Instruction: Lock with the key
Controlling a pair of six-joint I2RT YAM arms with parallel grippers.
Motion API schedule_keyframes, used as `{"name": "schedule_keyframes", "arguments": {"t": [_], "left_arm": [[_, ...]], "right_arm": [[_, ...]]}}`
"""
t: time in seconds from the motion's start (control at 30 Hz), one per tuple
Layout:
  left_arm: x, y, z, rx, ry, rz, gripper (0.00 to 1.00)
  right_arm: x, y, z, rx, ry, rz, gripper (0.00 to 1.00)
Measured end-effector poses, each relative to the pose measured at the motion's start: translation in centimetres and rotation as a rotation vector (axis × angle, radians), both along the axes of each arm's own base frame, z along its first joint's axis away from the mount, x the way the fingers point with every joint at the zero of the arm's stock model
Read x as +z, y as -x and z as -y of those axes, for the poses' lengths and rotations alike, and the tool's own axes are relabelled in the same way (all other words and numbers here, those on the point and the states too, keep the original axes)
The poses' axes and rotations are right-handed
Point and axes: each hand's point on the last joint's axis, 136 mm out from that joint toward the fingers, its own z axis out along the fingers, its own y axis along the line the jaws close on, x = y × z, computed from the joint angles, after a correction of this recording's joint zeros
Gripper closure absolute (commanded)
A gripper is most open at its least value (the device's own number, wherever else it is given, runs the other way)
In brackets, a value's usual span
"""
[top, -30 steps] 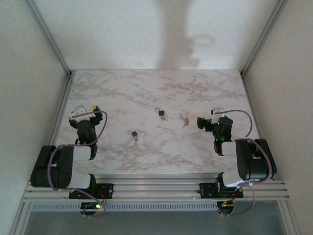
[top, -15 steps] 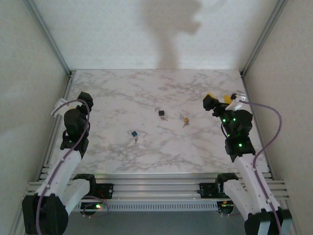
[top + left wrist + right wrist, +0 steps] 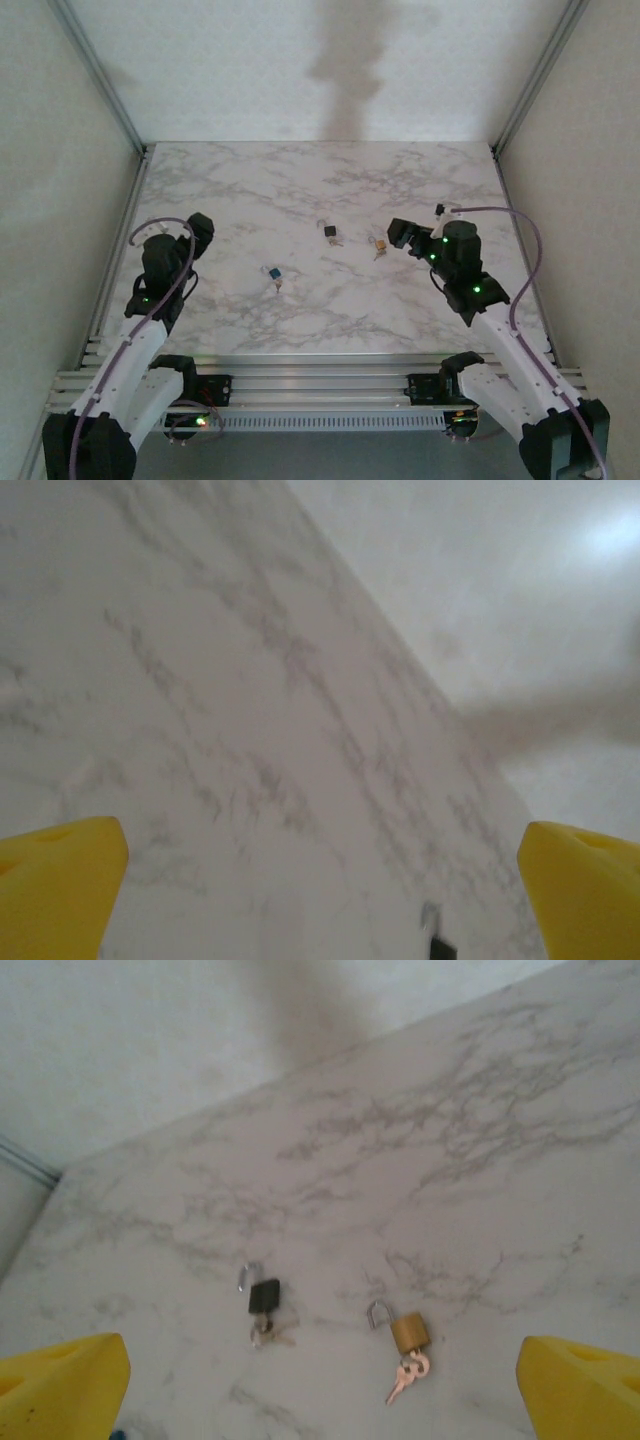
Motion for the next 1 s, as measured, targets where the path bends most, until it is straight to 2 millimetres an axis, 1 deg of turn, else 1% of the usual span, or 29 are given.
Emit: {"name": "schedule_keyframes", "arguments": {"t": [0.13,0.2,0.27,0.33,0.5,0.67,0.73,0.83,0.9,1.0], "left_arm": [[-3.0,0.4,3.2,-0.101,-0.011,-0.115,0.00],[-4.6,1.0,4.7,-0.145,-0.026,-0.179,0.01],[-5.5,1.7,5.4,-0.163,-0.044,-0.227,0.01],[-5.7,2.1,5.5,-0.162,-0.061,-0.249,0.00],[-4.8,2.8,4.9,-0.136,-0.083,-0.253,0.01],[-3.8,3.0,4.6,-0.140,-0.124,-0.272,0.00],[-3.0,2.9,4.5,-0.149,-0.146,-0.276,0.00],[-1.2,2.5,4.5,-0.158,-0.173,-0.263,0.00],[-0.1,2.2,4.7,-0.169,-0.180,-0.250,0.01],[0.6,2.1,4.8,-0.180,-0.187,-0.255,0.01]], "right_arm": [[-1.7,-0.2,-1.3,0.028,0.097,-0.060,0.01],[-3.0,-0.2,-1.9,0.047,0.147,-0.101,0.01],[-4.2,0.0,-2.6,0.074,0.191,-0.134,0.01],[-5.4,0.4,-3.8,0.121,0.235,-0.164,0.01],[-6.7,1.2,-6.6,0.223,0.309,-0.189,0.01],[-8.3,2.1,-9.3,0.320,0.377,-0.212,0.01],[-8.8,2.5,-10.4,0.363,0.405,-0.219,0.01],[-9.5,3.1,-12.4,0.429,0.441,-0.222,0.02],[-9.9,3.7,-14.1,0.474,0.466,-0.224,0.02],[-10.7,4.7,-16.1,0.524,0.509,-0.235,0.04]]}}
